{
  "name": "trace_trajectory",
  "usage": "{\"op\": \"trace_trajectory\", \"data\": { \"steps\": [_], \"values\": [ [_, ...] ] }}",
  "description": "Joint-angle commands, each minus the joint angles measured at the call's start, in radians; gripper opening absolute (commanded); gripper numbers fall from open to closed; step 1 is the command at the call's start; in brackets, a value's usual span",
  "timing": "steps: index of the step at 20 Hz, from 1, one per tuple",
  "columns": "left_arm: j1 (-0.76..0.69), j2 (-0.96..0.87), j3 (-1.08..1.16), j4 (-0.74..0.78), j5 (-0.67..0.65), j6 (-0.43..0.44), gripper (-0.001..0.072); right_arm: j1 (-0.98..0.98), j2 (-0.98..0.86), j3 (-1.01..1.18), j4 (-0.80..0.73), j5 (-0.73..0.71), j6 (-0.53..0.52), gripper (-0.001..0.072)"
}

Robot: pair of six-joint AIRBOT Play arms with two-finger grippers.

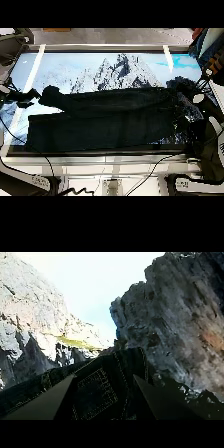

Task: Fold the clothes and pants, and hang the long-sleeved shirts on hangers.

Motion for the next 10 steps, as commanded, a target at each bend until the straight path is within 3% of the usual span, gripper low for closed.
{"op": "trace_trajectory", "data": {
  "steps": [1, 3, 4, 7, 10],
  "values": [
    [-0.016, -0.06, 0.0, -0.077, 0.011, -0.016, 0.0649, 0.001, 0.0, 0.001, 0.001, 0.014, 0.0, 0.0411],
    [-0.034, -0.093, 0.0, -0.085, 0.041, -0.033, 0.0639, 0.001, 0.0, 0.001, 0.001, 0.032, 0.0, 0.0412],
    [-0.038, -0.101, 0.0, -0.098, 0.068, -0.032, 0.0545, 0.001, 0.0, 0.001, 0.001, 0.035, 0.0, 0.0411],
    [-0.042, -0.09, 0.002, -0.1, 0.145, -0.032, 0.0034, 0.001, 0.0, 0.001, 0.001, 0.034, 0.0, 0.0412],
    [-0.042, -0.019, 0.003, -0.099, 0.223, -0.019, 0.0026, 0.001, 0.0, 0.001, 0.0, 0.03, 0.0, 0.0411]
  ]
}}
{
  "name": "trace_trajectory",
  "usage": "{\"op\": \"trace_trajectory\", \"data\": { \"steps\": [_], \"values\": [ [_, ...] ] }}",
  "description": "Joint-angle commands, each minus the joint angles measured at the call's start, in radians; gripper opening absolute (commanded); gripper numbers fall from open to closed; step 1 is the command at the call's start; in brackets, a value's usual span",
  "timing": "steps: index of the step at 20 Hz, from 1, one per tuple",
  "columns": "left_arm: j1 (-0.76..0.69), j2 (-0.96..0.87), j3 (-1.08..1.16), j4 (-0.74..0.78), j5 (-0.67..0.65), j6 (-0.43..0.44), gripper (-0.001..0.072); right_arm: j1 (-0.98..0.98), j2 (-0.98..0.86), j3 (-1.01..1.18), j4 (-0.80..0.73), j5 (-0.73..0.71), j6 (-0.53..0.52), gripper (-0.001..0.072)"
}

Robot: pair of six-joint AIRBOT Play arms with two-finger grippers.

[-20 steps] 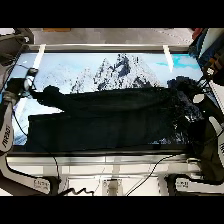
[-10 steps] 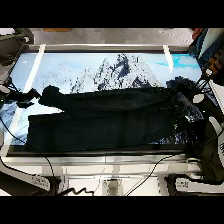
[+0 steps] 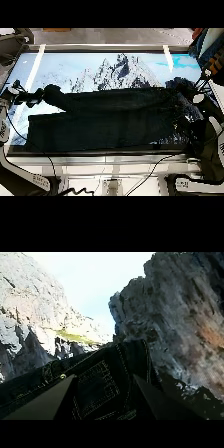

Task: Fold the clothes and pants, and hang the long-sleeved shirts on hangers.

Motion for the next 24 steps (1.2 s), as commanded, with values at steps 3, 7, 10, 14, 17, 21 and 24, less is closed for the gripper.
{"op": "trace_trajectory", "data": {
  "steps": [3, 7, 10, 14, 17, 21, 24],
  "values": [
    [0.008, 0.154, 0.002, 0.013, 0.126, 0.044, 0.0026, 0.001, 0.0, 0.002, 0.0, 0.001, 0.0, 0.041],
    [0.035, 0.251, 0.0, 0.209, -0.031, -0.005, 0.0024, 0.001, 0.0, 0.002, 0.0, 0.02, 0.0, 0.0411],
    [0.053, 0.26, -0.003, 0.36, -0.177, -0.067, 0.0024, 0.001, 0.0, 0.002, -0.001, 0.039, 0.0, 0.0411],
    [0.051, 0.252, -0.005, 0.368, -0.17, -0.077, 0.0025, 0.001, 0.0, 0.002, 0.0, 0.051, 0.0, 0.0411],
    [0.032, 0.255, 0.002, 0.106, 0.072, -0.072, 0.0024, 0.001, 0.0, 0.002, 0.0, 0.058, 0.0, 0.0411],
    [-0.038, 0.258, 0.08, 0.039, 0.262, -0.035, 0.0023, 0.001, 0.0, 0.002, 0.002, 0.1, 0.0, 0.0411],
    [-0.063, 0.291, 0.135, 0.109, 0.203, 0.143, 0.0023, 0.001, 0.0, 0.002, 0.0, 0.115, 0.0, 0.0411]
  ]
}}
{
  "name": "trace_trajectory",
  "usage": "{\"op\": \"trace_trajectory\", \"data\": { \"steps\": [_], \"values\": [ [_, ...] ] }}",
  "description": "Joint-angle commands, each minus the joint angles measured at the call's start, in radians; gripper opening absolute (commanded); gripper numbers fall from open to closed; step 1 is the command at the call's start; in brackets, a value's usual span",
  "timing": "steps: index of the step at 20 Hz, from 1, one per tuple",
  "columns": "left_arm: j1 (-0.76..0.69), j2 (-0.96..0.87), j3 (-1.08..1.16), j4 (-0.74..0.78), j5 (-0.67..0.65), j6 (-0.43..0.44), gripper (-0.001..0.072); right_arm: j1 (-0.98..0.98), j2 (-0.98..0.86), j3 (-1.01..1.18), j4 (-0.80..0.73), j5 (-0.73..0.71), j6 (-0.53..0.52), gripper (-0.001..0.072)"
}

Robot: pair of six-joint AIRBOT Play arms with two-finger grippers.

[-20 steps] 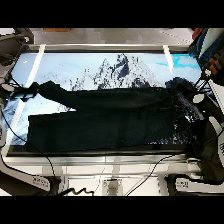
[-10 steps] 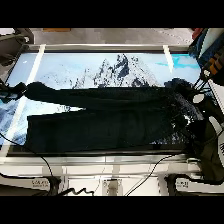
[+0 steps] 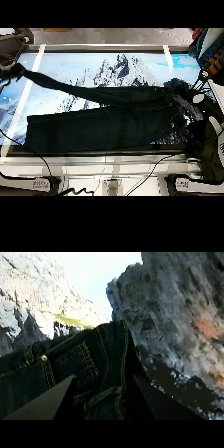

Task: Fold the clothes and pants, and hang the long-sleeved shirts on hangers.

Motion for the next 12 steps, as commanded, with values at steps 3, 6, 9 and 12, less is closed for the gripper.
{"op": "trace_trajectory", "data": {
  "steps": [3, 6, 9, 12],
  "values": [
    [-0.029, 0.031, -0.017, 0.339, -0.147, 0.014, 0.0022, 0.001, 0.0, 0.001, 0.0, 0.045, 0.0, 0.0411],
    [-0.024, 0.031, -0.269, 0.412, -0.196, -0.021, 0.0024, 0.001, 0.0, 0.001, 0.0, 0.076, 0.0, 0.0411],
    [-0.009, 0.031, -0.469, 0.414, -0.153, -0.092, 0.0024, 0.001, 0.0, 0.001, -0.002, 0.101, 0.0, 0.0411],
    [0.027, 0.032, -0.506, 0.413, -0.161, -0.117, 0.0025, 0.001, 0.0, 0.001, -0.005, 0.12, 0.0, 0.0411]
  ]
}}
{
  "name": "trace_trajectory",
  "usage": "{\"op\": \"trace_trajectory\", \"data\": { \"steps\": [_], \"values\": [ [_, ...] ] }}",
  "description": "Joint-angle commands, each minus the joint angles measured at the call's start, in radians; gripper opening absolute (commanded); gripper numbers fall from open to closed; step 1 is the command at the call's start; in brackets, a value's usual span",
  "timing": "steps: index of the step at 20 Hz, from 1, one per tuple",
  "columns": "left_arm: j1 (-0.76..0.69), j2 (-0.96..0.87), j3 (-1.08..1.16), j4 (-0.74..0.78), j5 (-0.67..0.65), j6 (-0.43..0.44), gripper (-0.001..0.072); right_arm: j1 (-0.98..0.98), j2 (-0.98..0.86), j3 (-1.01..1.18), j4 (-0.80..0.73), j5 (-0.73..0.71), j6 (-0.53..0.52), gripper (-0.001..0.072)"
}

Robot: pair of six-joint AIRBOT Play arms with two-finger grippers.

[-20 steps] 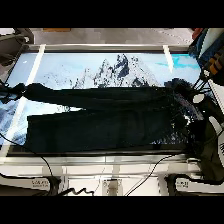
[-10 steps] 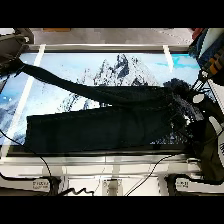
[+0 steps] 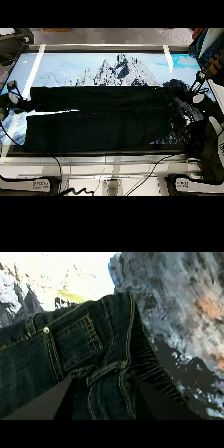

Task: Fold the clothes and pants, and hang the long-sleeved shirts on hangers.

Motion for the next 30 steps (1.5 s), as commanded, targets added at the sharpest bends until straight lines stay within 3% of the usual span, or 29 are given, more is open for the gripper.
{"op": "trace_trajectory", "data": {
  "steps": [1, 4, 5, 7, 12, 13, 14, 15, 16, 17, 18, 22, 24, 25, 26, 27, 28, 29, 30],
  "values": [
    [0.04, 0.007, -0.077, 0.026, -0.008, -0.064, 0.0025, 0.001, 0.0, 0.001, -0.003, 0.028, 0.0, 0.0411],
    [0.082, 0.031, -0.075, 0.026, 0.01, -0.076, 0.0031, 0.0, 0.0, 0.001, -0.003, 0.045, 0.0, 0.0411],
    [0.093, 0.041, -0.075, 0.026, 0.027, -0.076, 0.0116, -0.001, 0.001, 0.001, -0.005, 0.048, 0.0, 0.0411],
    [0.105, 0.065, -0.075, 0.026, 0.061, -0.076, 0.0714, -0.002, 0.009, 0.001, -0.012, 0.051, 0.0, 0.0412],
    [0.107, 0.18, -0.055, 0.026, 0.17, -0.072, 0.0689, -0.002, 0.08, 0.001, -0.145, 0.094, 0.0, 0.0411],
    [0.106, 0.216, -0.05, 0.026, 0.162, -0.072, 0.0642, -0.01, 0.103, 0.002, -0.189, 0.126, 0.0, 0.0405],
    [0.106, 0.254, -0.05, 0.025, 0.131, -0.072, 0.0505, -0.022, 0.13, 0.002, -0.227, 0.171, 0.0, 0.03],
    [0.106, 0.295, -0.05, 0.026, 0.078, -0.072, 0.0299, -0.04, 0.156, 0.002, -0.251, 0.23, -0.001, 0.007],
    [0.106, 0.331, -0.05, 0.026, 0.023, -0.072, 0.015, -0.066, 0.185, 0.002, -0.269, 0.299, 0.0, 0.0025],
    [0.106, 0.364, -0.05, 0.026, -0.027, -0.067, 0.0064, -0.1, 0.214, 0.002, -0.274, 0.379, 0.0, 0.0025],
    [0.106, 0.391, -0.05, 0.026, -0.068, -0.045, 0.0027, -0.136, 0.239, 0.002, -0.274, 0.471, 0.0, 0.0025],
    [0.105, 0.457, -0.05, 0.007, -0.276, 0.125, 0.0027, -0.331, 0.266, -0.043, -0.266, 0.906, -0.006, 0.0022],
    [0.105, 0.447, -0.052, -0.074, -0.415, 0.29, 0.0027, -0.424, 0.28, -0.153, -0.174, 0.997, -0.122, 0.0022],
    [0.105, 0.441, -0.054, -0.118, -0.471, 0.35, 0.0038, -0.466, 0.294, -0.215, -0.093, 0.977, -0.182, 0.0023],
    [0.105, 0.437, -0.062, -0.151, -0.494, 0.366, 0.0156, -0.508, 0.31, -0.278, 0.008, 0.932, -0.222, 0.0024],
    [0.105, 0.436, -0.072, -0.173, -0.493, 0.367, 0.0395, -0.541, 0.32, -0.328, 0.093, 0.876, -0.229, 0.0057],
    [0.105, 0.436, -0.082, -0.192, -0.492, 0.367, 0.0635, -0.57, 0.324, -0.37, 0.172, 0.821, -0.227, 0.0301],
    [0.105, 0.436, -0.091, -0.203, -0.493, 0.357, 0.0706, -0.586, 0.323, -0.4, 0.231, 0.774, -0.221, 0.0502],
    [0.106, 0.436, -0.096, -0.203, -0.494, 0.351, 0.0706, -0.589, 0.323, -0.428, 0.266, 0.713, -0.196, 0.0556]
  ]
}}
